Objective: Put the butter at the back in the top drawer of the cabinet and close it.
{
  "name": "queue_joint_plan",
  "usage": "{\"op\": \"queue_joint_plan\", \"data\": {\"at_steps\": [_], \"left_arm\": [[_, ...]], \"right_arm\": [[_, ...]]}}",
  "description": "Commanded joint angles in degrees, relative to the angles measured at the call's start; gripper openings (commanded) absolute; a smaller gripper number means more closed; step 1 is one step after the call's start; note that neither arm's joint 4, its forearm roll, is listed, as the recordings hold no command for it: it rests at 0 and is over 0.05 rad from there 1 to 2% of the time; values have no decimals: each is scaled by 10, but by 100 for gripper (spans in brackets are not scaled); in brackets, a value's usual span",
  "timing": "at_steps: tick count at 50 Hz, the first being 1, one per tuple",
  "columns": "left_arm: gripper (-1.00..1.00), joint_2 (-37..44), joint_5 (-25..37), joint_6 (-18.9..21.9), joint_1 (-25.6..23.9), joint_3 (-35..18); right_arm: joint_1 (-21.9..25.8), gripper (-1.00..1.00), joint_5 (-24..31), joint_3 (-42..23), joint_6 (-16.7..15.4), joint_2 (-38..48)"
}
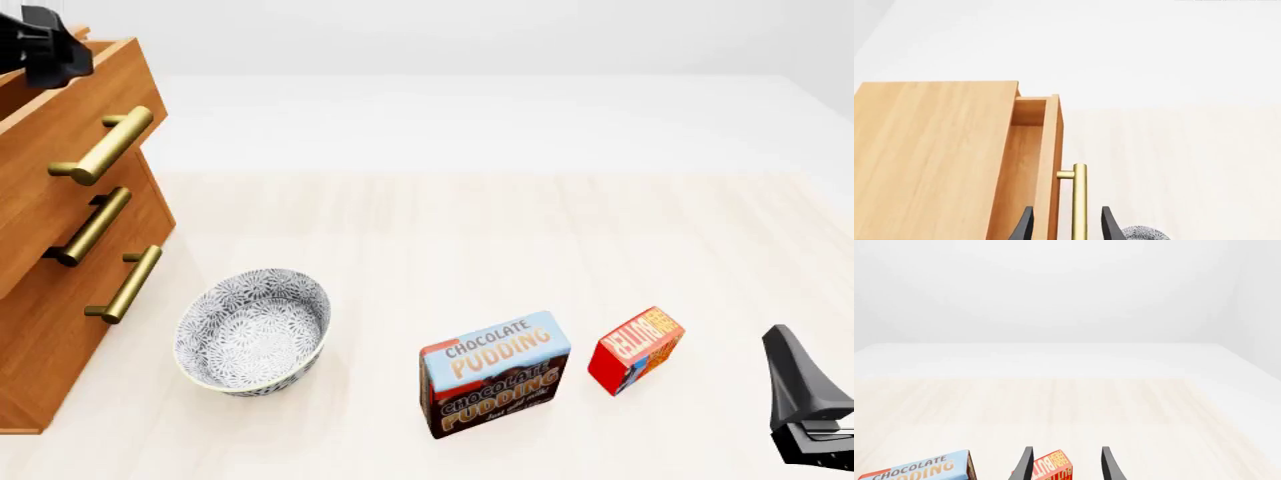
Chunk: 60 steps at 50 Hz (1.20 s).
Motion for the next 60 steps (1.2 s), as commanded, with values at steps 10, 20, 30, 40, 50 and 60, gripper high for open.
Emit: {"op": "queue_joint_plan", "data": {"at_steps": [10, 20, 30, 40, 50, 60], "left_arm": [[100, -2, -18, -6, 5, 17], [100, 2, -28, -10, 8, 26], [100, 8, -37, -15, 7, 31], [100, 16, -49, -20, 7, 41], [100, 21, -60, -28, 7, 51], [100, 27, -71, -37, 8, 59]], "right_arm": [[0, 100, 0, 0, 0, 0], [0, 100, 0, 0, 0, 0], [0, 100, 0, 0, 0, 0], [0, 100, 0, 0, 0, 0], [0, 100, 0, 0, 0, 0], [0, 100, 0, 0, 0, 0]]}}
